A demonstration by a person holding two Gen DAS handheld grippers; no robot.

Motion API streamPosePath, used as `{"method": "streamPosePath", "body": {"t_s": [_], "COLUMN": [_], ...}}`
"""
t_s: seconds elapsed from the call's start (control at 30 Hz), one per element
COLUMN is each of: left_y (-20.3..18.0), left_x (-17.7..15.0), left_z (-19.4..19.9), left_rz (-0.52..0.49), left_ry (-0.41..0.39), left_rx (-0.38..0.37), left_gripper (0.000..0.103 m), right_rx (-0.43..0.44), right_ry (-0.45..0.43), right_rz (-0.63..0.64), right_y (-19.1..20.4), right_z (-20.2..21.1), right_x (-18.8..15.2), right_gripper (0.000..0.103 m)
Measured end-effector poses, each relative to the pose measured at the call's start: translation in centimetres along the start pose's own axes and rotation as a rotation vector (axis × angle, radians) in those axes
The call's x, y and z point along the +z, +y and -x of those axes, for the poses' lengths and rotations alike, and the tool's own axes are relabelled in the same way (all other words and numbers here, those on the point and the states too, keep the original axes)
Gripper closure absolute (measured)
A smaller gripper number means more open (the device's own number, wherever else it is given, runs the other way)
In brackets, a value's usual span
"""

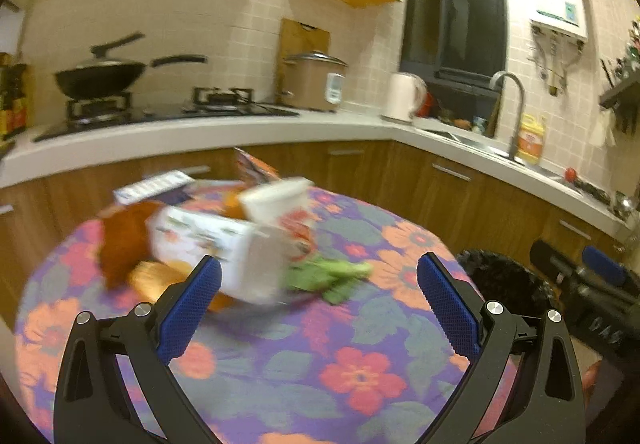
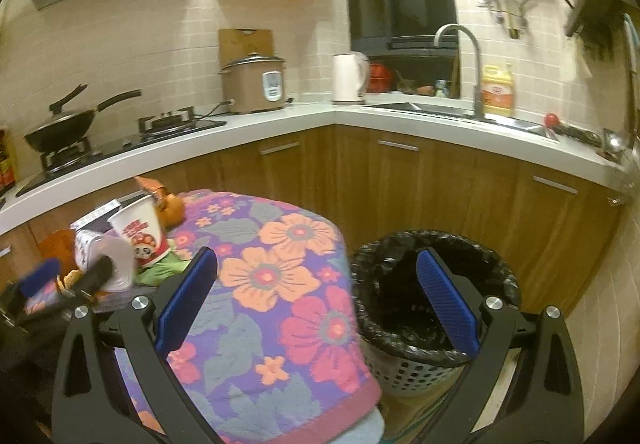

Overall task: Collect trash
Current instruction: 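Grasp the orange chip bag with the left tool while the right tool grasps the white paper cup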

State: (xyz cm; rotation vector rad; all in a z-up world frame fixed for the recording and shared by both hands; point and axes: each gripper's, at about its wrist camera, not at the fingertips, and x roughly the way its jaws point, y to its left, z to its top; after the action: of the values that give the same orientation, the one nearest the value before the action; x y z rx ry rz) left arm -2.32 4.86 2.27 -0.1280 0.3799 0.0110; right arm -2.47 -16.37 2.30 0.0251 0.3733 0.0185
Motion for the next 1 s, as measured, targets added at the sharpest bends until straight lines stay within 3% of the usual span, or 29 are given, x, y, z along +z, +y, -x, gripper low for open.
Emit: {"method": "streamPosePath", "body": {"t_s": [0.1, 0.23, 0.33, 0.4, 0.5, 0.7, 0.8, 0.87, 0.9, 0.97, 1.0], "left_y": [3.1, 8.7, 12.4, 14.0, 15.6, 18.1, 19.0, 19.3, 19.4, 19.6, 19.6], "left_x": [1.0, 2.5, 3.2, 3.4, 3.3, 3.2, 3.0, 2.8, 2.7, 2.5, 2.4], "left_z": [1.5, 2.2, 1.4, 0.2, -1.8, -6.1, -8.0, -9.0, -9.4, -10.2, -10.4], "left_rz": [0.004, 0.0, -0.01, -0.024, -0.029, 0.02, 0.046, 0.071, 0.079, 0.096, 0.107], "left_ry": [-0.014, -0.009, 0.036, 0.085, 0.167, 0.275, 0.314, 0.338, 0.344, 0.354, 0.355], "left_rx": [0.084, 0.258, 0.301, 0.276, 0.182, 0.081, 0.059, 0.04, 0.038, 0.033, 0.027], "left_gripper": [0.008, 0.008, 0.008, 0.008, 0.008, 0.019, 0.029, 0.047, 0.051, 0.073, 0.078], "right_rx": [0.059, 0.134, 0.208, 0.254, 0.321, 0.421, 0.44, 0.464, 0.467, 0.484, 0.495], "right_ry": [0.037, 0.098, 0.138, 0.159, 0.176, 0.187, 0.196, 0.202, 0.207, 0.235, 0.251], "right_rz": [0.021, 0.052, 0.053, 0.053, 0.077, 0.136, 0.155, 0.184, 0.196, 0.215, 0.221], "right_y": [1.2, 3.1, 4.4, 5.2, 7.2, 10.4, 11.4, 12.4, 12.6, 13.6, 14.0], "right_z": [-1.2, -3.4, -4.7, -5.4, -6.0, -7.1, -8.2, -9.2, -9.5, -11.0, -11.8], "right_x": [-0.1, 0.1, 0.5, 0.9, 1.5, 2.7, 3.6, 4.3, 4.5, 4.8, 4.9], "right_gripper": [0.008, 0.008, 0.008, 0.008, 0.008, 0.008, 0.008, 0.008, 0.008, 0.008, 0.008]}}
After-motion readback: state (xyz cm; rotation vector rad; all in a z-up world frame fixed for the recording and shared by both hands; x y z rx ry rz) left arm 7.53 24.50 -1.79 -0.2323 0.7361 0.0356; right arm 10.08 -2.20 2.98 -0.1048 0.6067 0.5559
